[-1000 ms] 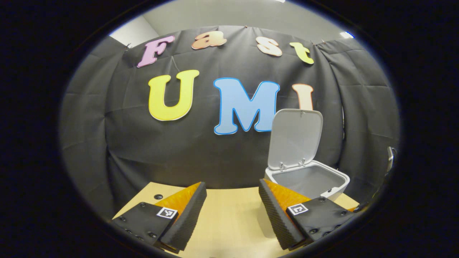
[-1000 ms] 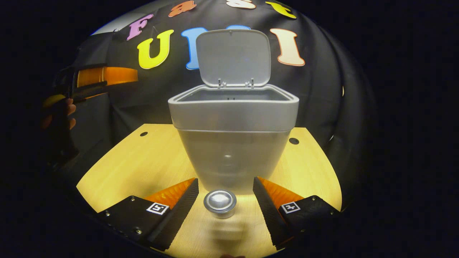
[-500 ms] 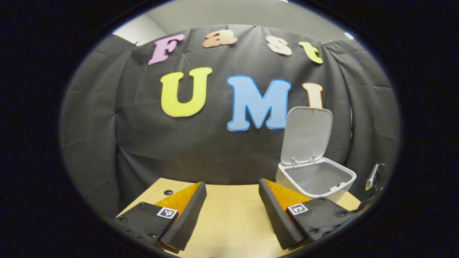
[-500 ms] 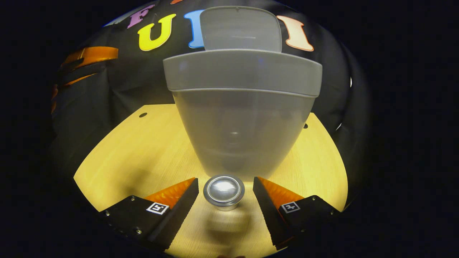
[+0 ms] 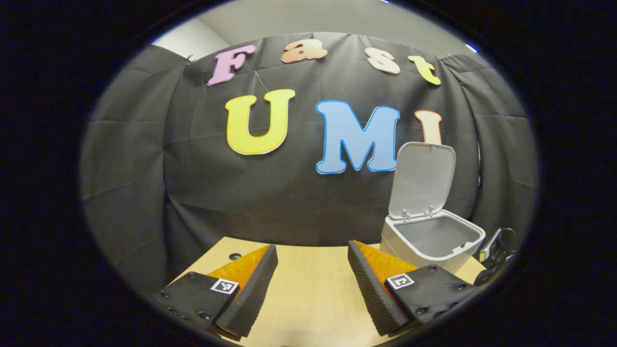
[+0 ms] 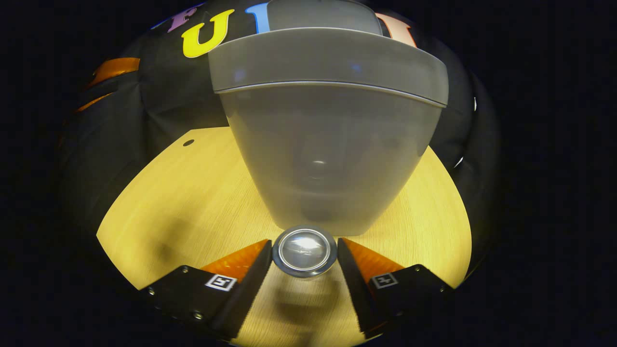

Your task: Press the lid of the desktop garbage bin to open it, pick up the crumpled paper on the desktop and throw it into the bin, then pick up the pop can on the desktop and drop it into the bin, and finally close the garbage bin lid.

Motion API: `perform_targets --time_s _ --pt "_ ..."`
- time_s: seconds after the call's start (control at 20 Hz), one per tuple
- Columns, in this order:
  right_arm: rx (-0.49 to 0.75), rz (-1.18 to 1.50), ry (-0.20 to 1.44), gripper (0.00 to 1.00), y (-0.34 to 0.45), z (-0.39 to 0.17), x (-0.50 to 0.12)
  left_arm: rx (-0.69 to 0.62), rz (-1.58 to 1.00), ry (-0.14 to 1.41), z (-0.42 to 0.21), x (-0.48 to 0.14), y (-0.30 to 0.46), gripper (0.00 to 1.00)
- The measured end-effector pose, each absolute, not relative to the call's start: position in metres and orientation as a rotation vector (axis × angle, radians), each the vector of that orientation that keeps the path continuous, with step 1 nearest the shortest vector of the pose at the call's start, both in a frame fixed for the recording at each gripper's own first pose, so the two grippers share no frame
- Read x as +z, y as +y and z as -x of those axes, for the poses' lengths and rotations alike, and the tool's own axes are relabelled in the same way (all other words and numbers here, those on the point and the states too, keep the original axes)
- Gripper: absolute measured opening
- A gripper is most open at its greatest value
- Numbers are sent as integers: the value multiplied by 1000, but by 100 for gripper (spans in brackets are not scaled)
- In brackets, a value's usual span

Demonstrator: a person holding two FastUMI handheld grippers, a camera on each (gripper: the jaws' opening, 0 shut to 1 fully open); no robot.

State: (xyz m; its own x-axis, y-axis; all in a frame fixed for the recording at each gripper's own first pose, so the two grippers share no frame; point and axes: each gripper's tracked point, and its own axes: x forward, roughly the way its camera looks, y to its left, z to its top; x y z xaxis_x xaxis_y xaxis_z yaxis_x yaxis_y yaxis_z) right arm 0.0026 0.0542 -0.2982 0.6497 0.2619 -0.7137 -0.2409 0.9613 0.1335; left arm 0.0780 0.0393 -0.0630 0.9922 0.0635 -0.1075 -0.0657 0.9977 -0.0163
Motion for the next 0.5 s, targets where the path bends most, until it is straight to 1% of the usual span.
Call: perform_targets --time_s 0.05,0.1,0.15,0.5 --pt "285 -28 818 85 55 -1 -299 66 20 107 -78 -64 40 100" --pt "286 -31 821 94 55 0 -298 66 21 108 -78 -64 41 100" --pt "287 -33 822 85 54 0 -298 65 23 109 -77 -65 40 100" --pt "314 -70 784 85 60 10 -269 53 34 112 -78 -71 33 100"
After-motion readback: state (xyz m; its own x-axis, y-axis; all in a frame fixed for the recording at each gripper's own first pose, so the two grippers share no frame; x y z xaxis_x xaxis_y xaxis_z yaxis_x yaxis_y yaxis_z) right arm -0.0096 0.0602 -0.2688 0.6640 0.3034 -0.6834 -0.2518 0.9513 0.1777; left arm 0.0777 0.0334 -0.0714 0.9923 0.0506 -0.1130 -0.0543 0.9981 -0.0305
